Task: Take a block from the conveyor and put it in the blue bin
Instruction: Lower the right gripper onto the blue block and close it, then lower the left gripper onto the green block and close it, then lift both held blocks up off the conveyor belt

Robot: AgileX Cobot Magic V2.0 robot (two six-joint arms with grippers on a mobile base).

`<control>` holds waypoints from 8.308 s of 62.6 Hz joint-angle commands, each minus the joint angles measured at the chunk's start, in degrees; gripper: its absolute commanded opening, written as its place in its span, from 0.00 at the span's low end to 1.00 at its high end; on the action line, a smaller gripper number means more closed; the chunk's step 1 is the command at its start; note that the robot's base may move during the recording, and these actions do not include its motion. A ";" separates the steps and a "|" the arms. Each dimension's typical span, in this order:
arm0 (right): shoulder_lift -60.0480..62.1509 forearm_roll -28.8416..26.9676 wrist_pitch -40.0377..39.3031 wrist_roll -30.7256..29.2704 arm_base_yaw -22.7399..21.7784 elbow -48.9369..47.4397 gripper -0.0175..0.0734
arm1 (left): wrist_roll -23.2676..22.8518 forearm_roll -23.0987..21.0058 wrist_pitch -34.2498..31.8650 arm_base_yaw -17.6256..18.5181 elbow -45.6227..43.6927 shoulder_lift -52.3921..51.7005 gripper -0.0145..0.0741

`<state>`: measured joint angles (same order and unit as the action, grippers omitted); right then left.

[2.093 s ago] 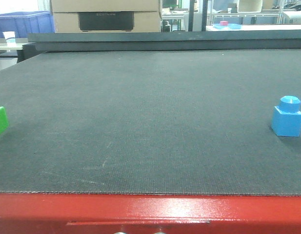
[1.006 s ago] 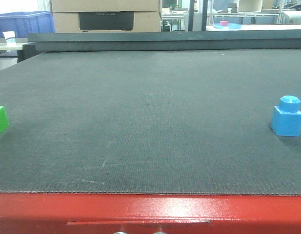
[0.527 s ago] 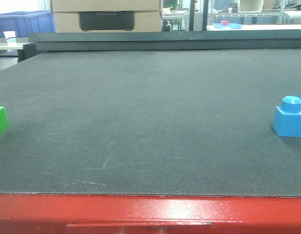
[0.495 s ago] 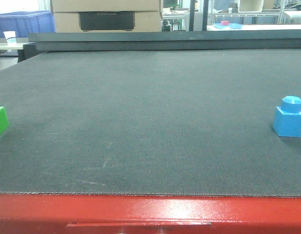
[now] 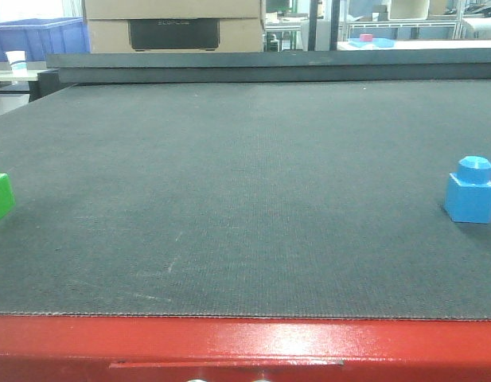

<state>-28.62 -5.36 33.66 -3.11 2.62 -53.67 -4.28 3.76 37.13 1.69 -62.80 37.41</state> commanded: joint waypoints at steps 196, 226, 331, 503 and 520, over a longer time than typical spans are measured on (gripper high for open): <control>-65.99 0.58 29.55 11.13 9.63 -18.31 0.01 | -0.65 -6.37 27.68 0.16 -5.72 43.82 0.04; -56.80 0.58 30.01 10.52 9.63 -18.31 0.01 | -0.23 -1.44 27.02 2.57 -12.86 58.51 0.04; -56.91 0.58 30.60 10.52 9.63 -18.19 0.01 | -2.86 -3.17 23.73 3.61 -12.86 66.25 0.04; 6.39 0.11 -18.95 3.75 15.20 24.02 0.03 | 1.26 -0.54 -25.75 20.80 23.40 -4.60 0.04; 6.39 1.33 -16.72 3.75 15.20 20.51 0.03 | 1.26 -0.54 -25.32 20.80 23.40 -4.60 0.04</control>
<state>-22.37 -4.93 16.68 0.96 17.63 -32.30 -3.07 2.84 11.99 22.13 -39.47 33.32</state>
